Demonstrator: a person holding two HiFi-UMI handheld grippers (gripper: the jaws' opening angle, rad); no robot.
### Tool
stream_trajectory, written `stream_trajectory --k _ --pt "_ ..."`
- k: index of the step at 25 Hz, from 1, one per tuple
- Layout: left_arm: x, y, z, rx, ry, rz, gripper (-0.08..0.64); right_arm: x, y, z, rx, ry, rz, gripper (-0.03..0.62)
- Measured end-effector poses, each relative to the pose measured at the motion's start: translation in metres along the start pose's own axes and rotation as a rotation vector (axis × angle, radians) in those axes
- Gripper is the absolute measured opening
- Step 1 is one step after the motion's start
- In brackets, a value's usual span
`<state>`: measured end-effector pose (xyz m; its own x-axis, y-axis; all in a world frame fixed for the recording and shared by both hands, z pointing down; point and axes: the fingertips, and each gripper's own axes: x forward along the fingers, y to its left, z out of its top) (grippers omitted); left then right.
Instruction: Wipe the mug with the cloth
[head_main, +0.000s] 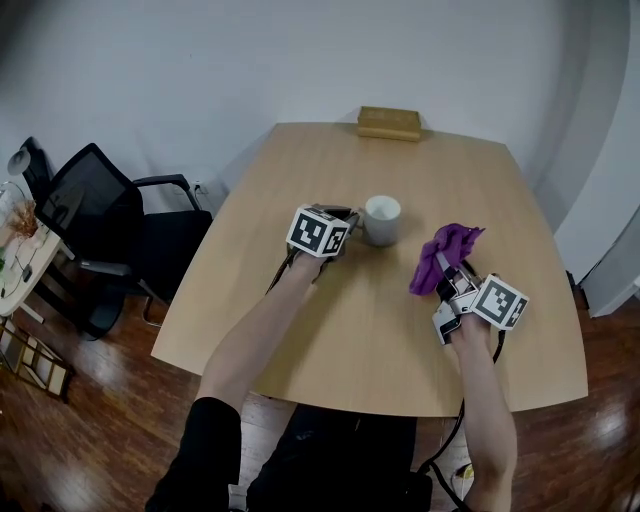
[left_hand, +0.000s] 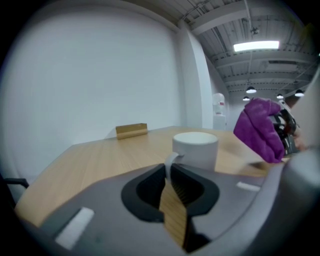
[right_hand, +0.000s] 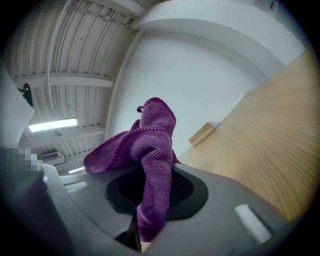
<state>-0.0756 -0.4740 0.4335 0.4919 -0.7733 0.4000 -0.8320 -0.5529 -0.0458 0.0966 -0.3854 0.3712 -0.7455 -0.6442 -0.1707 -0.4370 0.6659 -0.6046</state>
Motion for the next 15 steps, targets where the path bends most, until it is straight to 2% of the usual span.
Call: stream_trajectory --k 2,5,9,13,15 --pt "-0.002 0.001 0.002 0.002 -0.006 0.008 0.063 0.000 0.000 0.001 -0.012 0.005 -0.005 0.074" --pt "-0.003 0.003 -0.001 -0.005 -0.016 0.000 0.148 0.000 -0.001 -0.001 -0.002 0.006 -0.002 0.074" --pt "-0.021 0.005 -0.010 -0.034 -0.019 -0.002 0.181 -0.002 -0.004 -0.002 -0.013 0.013 -0.015 0.074" --pt "-0.045 -0.005 -0.010 -0.153 -0.094 -0.029 0.181 0.003 0.000 -0.001 -0.013 0.022 0.031 0.075" --pt "-0.052 -0.028 -0.002 -0.272 -0.177 -0.127 0.182 0.004 0.002 -0.004 -0.006 0.034 0.057 0.075"
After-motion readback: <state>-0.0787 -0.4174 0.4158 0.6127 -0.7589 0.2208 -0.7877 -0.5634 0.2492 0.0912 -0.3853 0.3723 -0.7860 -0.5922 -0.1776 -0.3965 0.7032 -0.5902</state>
